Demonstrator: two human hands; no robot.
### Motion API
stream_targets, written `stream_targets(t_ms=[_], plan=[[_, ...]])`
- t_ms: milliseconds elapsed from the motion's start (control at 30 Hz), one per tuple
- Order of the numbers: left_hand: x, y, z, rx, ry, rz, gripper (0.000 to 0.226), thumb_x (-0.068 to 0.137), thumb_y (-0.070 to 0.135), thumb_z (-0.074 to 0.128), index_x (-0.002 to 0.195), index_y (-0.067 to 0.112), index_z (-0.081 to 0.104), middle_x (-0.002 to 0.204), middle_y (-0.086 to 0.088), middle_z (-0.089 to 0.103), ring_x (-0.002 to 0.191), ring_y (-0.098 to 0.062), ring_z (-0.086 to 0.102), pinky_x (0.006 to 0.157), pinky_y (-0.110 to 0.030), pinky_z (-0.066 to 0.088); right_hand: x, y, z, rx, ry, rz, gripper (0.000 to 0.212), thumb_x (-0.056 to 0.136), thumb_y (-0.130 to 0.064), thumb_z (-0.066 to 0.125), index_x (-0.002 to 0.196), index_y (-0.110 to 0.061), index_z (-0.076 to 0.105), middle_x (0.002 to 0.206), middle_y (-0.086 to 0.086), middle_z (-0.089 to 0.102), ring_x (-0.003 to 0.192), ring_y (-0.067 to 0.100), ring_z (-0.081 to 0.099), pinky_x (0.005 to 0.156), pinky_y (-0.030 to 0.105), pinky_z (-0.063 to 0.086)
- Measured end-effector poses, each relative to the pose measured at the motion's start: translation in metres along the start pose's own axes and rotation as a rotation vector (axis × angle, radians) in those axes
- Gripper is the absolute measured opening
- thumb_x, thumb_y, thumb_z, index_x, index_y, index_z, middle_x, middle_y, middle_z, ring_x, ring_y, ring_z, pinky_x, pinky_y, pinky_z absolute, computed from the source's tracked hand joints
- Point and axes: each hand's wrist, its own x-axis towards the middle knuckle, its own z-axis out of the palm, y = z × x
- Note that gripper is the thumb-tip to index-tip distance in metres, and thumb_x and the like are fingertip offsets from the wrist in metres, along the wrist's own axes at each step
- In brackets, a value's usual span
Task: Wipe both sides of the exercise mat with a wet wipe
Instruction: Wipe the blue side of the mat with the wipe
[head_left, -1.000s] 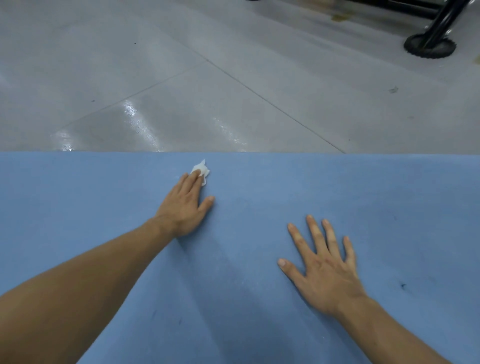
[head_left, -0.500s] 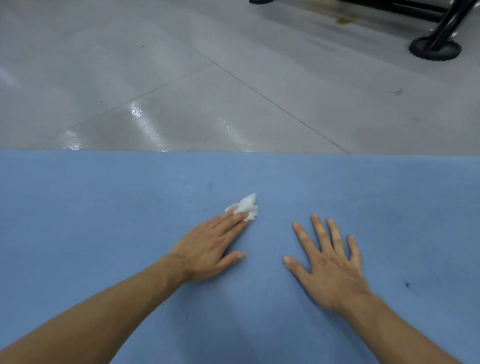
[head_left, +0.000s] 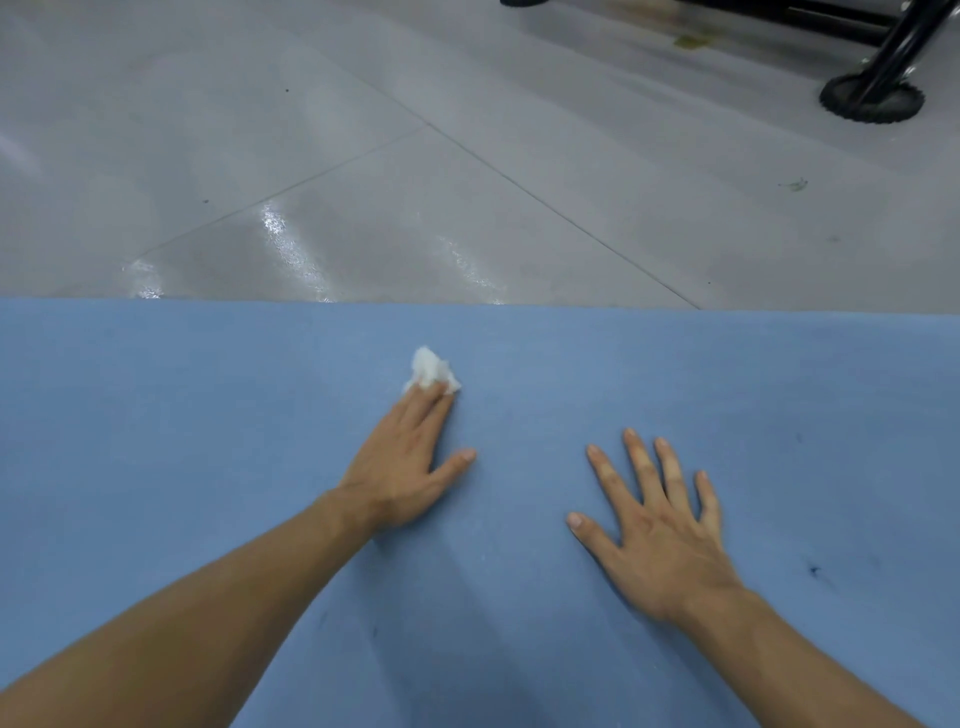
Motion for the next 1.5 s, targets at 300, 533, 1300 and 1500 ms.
stream_targets(t_ms=[300, 533, 1300, 1500], plan=[[-0.061, 0.044, 0.021, 0.109, -0.047, 0.316, 0.071, 0.107, 0.064, 0.028, 0.159, 0.016, 0.038, 0.166, 0.001, 0.033, 0.157, -0.020, 0.023, 0.126, -0.029, 0.015, 0.001, -0.001, -0.003, 0.027, -0.021, -0.002, 0.086, 0.072, -0.088, -0.010, 0.150, -0.058, -0.028, 0.162, -0.017, -0.040, 0.151, 0.016, -0.038, 0.124, 0.053, -0.016], [-0.045, -0.048, -0.021, 0.142, 0.126, -0.256, 0.086, 0.098, 0.071, 0.019, 0.159, 0.013, 0.036, 0.166, -0.004, 0.034, 0.149, -0.022, 0.033, 0.125, -0.028, 0.014, -0.001, -0.002, -0.010, -0.015, -0.075, -0.015, 0.076, 0.096, -0.080, 0.014, 0.156, -0.052, -0.024, 0.165, -0.012, -0.037, 0.153, 0.019, -0.035, 0.126, 0.053, -0.014], [-0.124, 0.052, 0.032, 0.188, -0.039, 0.268, 0.074, 0.107, 0.064, 0.022, 0.156, 0.013, 0.042, 0.161, -0.007, 0.041, 0.147, -0.027, 0.043, 0.124, -0.033, 0.016, -0.104, 0.068, 0.021, -0.238, 0.147, -0.276, 0.073, 0.090, -0.066, 0.042, 0.149, -0.026, 0.056, 0.159, 0.001, 0.048, 0.144, 0.022, 0.045, 0.111, 0.036, 0.039], [-0.133, 0.026, 0.020, 0.107, -0.007, -0.099, 0.101, 0.094, 0.080, 0.002, 0.160, 0.010, 0.033, 0.168, -0.010, 0.028, 0.154, -0.031, 0.028, 0.125, -0.031, 0.008, -0.117, 0.056, 0.027, -0.130, 0.086, -0.206, 0.076, 0.096, -0.065, 0.031, 0.160, -0.026, 0.038, 0.170, 0.000, 0.028, 0.156, 0.025, 0.029, 0.121, 0.043, 0.031]])
